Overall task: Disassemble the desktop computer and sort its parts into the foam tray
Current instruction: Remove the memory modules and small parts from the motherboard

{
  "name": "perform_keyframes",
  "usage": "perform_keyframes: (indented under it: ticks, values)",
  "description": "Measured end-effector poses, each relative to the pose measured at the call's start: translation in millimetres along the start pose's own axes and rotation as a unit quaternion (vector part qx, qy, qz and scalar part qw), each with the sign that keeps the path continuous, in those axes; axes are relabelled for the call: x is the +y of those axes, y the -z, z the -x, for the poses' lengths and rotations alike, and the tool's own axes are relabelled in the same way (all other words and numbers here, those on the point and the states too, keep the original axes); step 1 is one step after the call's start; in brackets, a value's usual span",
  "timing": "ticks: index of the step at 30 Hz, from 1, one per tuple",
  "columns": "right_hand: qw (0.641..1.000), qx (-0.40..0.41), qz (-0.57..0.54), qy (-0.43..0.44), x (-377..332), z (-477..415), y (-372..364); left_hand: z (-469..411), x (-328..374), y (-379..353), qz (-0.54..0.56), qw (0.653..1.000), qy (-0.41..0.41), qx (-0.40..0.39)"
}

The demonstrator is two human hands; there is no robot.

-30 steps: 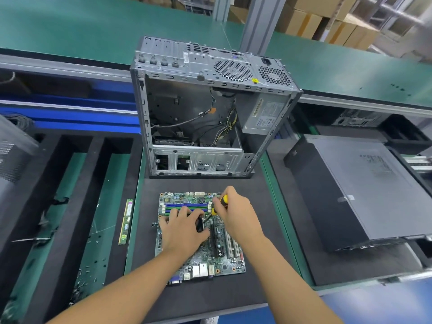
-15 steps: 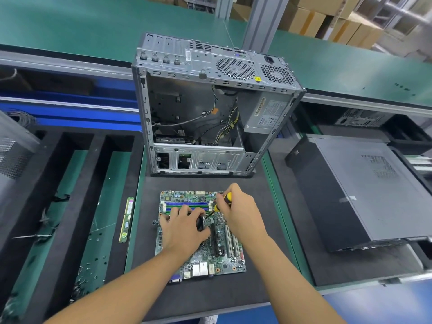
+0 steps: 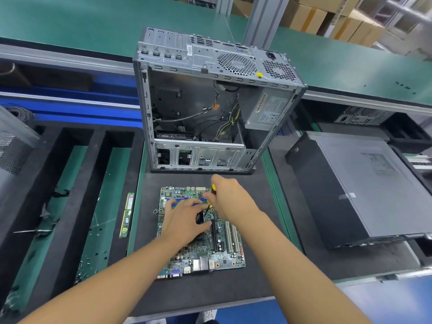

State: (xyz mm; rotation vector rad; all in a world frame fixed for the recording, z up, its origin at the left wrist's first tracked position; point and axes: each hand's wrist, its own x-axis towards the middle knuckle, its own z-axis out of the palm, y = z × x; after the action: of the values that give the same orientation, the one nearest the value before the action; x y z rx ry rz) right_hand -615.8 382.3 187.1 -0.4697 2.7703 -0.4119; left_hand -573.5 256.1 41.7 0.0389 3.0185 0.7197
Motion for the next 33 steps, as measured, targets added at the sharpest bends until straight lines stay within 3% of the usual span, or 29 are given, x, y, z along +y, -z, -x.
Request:
perform_keyframes:
  ticks: [4,12,16,19,21,25,29,33]
  values:
    - [0.999,-0.037,0.020,-0.004,6.9,-4.5,14.9,-9.3,5.3,4.1,0.140,0.990,-0.012,0.023]
    - [0.987,-0.133,0.075,0.050,-6.6,-7.7,22.5,-6.2,3.9,5.7,0.133,0.990,-0.015,0.048]
    - [0.996,-0.080,0.023,-0.029,-7.1,-2.1,24.4,-7.1,4.9,6.8,0.132,0.990,-0.022,0.048]
    - [0.989,-0.002,0.132,-0.059,-7.0,2.3,23.9,-7.6,5.0,4.2,0.137,0.989,-0.030,0.046]
    - [0.982,-0.014,0.184,-0.043,-12.2,4.8,18.5,-6.8,4.4,2.9,0.140,0.989,-0.027,0.045]
    - [0.989,-0.020,0.140,-0.048,-17.8,0.2,5.0,-6.6,4.3,2.4,0.149,0.987,-0.030,0.043]
    - [0.988,-0.071,0.135,-0.002,-19.5,-9.1,10.1,-6.8,3.7,10.2,0.167,0.985,-0.020,0.026]
    - [0.976,-0.137,0.166,0.040,-26.6,-12.9,21.5,-7.3,2.2,19.6,0.277,0.961,0.011,-0.013]
